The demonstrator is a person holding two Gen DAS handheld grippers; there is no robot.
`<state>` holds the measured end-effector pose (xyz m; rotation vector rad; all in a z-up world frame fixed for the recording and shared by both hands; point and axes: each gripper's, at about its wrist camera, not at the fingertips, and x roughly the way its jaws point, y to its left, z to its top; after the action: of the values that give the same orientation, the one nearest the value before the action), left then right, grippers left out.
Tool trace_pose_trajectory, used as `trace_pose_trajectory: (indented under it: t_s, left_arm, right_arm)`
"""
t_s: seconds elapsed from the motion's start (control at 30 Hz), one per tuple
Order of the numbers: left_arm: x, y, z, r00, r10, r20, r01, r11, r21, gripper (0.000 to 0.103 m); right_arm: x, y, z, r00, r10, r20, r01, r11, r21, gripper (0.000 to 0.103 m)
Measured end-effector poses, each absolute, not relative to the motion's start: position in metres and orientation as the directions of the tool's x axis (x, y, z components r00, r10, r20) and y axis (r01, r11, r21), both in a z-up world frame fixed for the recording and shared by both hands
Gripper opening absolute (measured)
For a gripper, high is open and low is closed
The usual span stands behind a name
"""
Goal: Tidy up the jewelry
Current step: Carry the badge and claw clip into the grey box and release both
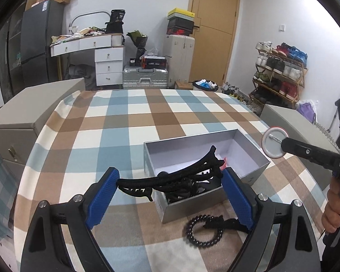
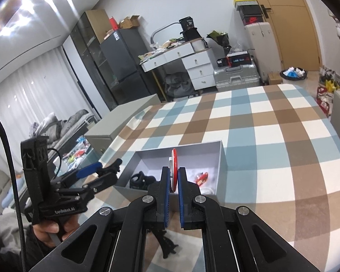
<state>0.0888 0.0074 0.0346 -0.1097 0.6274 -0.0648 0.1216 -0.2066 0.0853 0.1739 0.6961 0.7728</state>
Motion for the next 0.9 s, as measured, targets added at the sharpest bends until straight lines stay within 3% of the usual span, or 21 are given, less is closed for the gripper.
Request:
trace_pose_trajectory:
  t_s: [0.53,0.9]
  left_arm:
    - [0.119,-0.011,0.024,0.776,-0.092,-0.624,0.060,0.996,-0.073,0.089]
    - [0.123,-0.024,0.019,0.763,-0.023,-0.646,0.069,0.997,0.046,0.089]
  right_arm:
    - [0.141,-0.210,0.069,0.490,0.700,-0.520,-0.553,0.711,0.436,0.006]
    - [0.145,-0.201,0.056,0.460,0.704,-0.541,-0.553,0.704,0.446,0.006]
